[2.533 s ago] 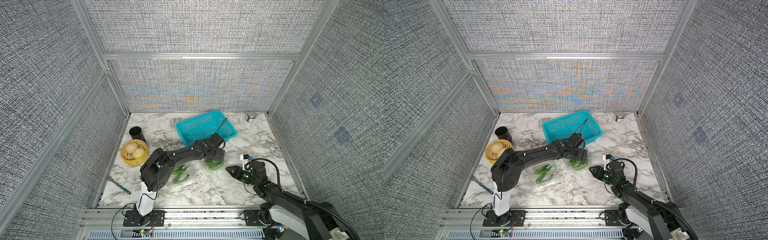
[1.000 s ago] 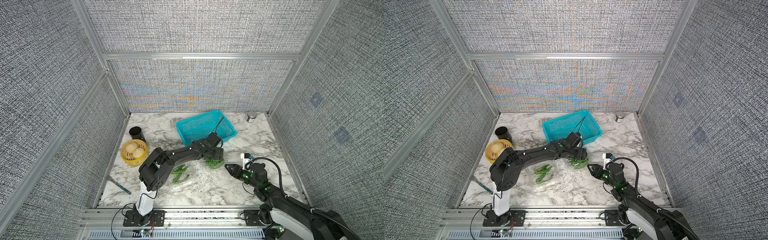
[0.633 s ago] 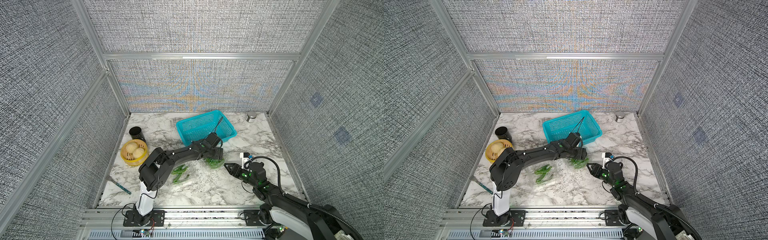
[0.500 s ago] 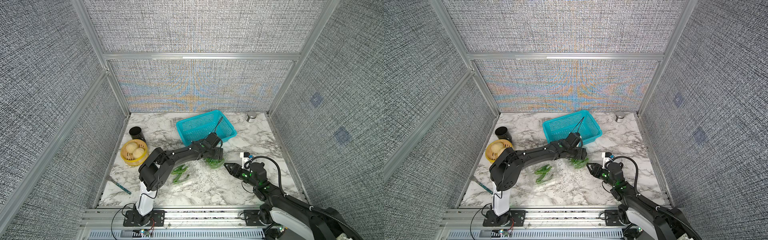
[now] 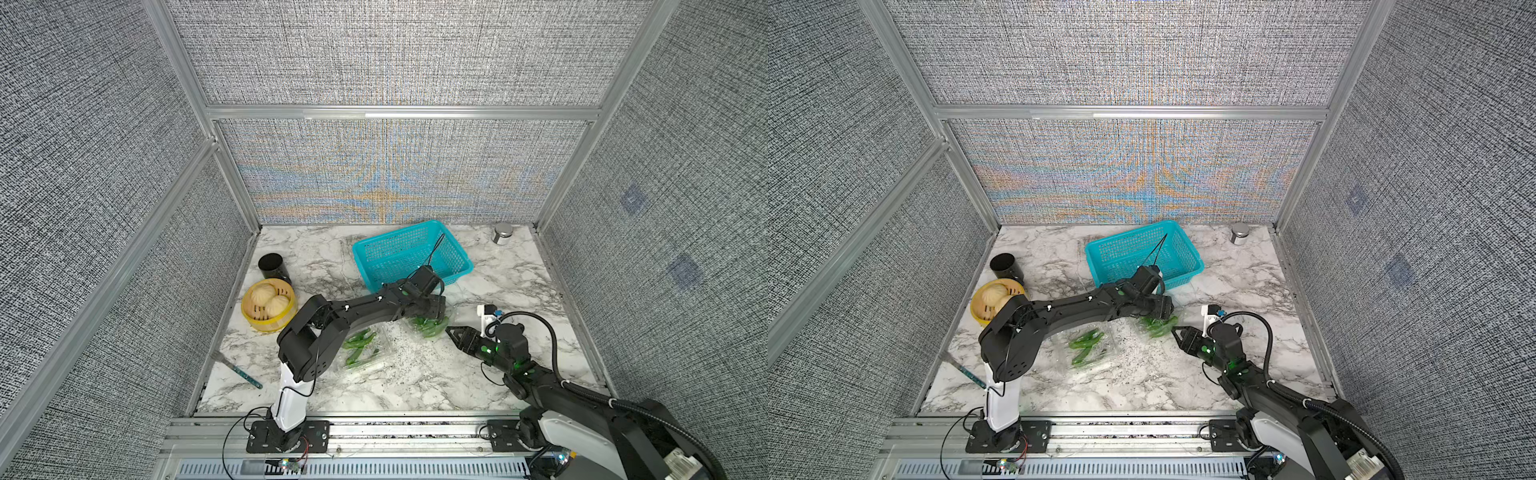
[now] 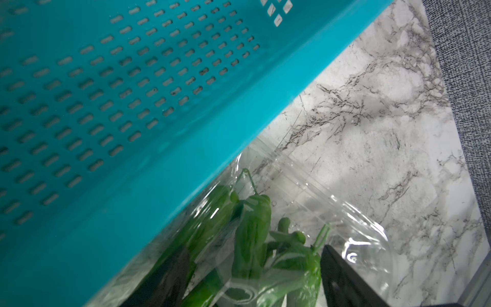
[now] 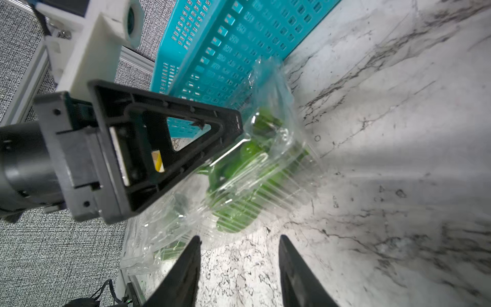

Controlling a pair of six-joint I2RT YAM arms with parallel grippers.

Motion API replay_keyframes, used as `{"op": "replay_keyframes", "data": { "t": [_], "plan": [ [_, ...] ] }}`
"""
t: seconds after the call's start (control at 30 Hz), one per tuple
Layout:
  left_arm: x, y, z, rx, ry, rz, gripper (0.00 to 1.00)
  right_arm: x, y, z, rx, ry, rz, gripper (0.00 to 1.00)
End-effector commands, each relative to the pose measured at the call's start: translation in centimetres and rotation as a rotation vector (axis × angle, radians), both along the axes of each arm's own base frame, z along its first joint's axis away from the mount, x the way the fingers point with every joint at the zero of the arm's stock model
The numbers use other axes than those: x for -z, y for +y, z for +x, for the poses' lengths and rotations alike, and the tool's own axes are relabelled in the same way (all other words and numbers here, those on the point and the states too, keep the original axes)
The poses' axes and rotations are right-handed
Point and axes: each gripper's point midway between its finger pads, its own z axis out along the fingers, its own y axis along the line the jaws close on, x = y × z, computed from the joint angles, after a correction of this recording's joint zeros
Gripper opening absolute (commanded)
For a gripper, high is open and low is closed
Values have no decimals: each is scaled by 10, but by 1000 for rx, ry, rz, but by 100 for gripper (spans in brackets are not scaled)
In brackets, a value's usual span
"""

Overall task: Take small green peppers out of containers
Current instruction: Open the packing box at the center of the board.

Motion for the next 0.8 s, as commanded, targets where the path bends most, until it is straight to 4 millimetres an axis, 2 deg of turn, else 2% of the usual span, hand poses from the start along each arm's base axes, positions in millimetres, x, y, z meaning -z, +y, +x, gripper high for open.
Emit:
{"op": "replay_keyframes", "data": {
  "t": [0.0,0.37,0.77],
  "plan": [
    [24,16,-23,10,122,73,79,-12,1,4,-2,-59,-4,48],
    [33,13,-25,13,144,63,78,0,-4,5,31,-31,-26,47],
    [35,14,-27,15,152,63,78,-5,-6,13,64,-58,-28,45]
  ]
}}
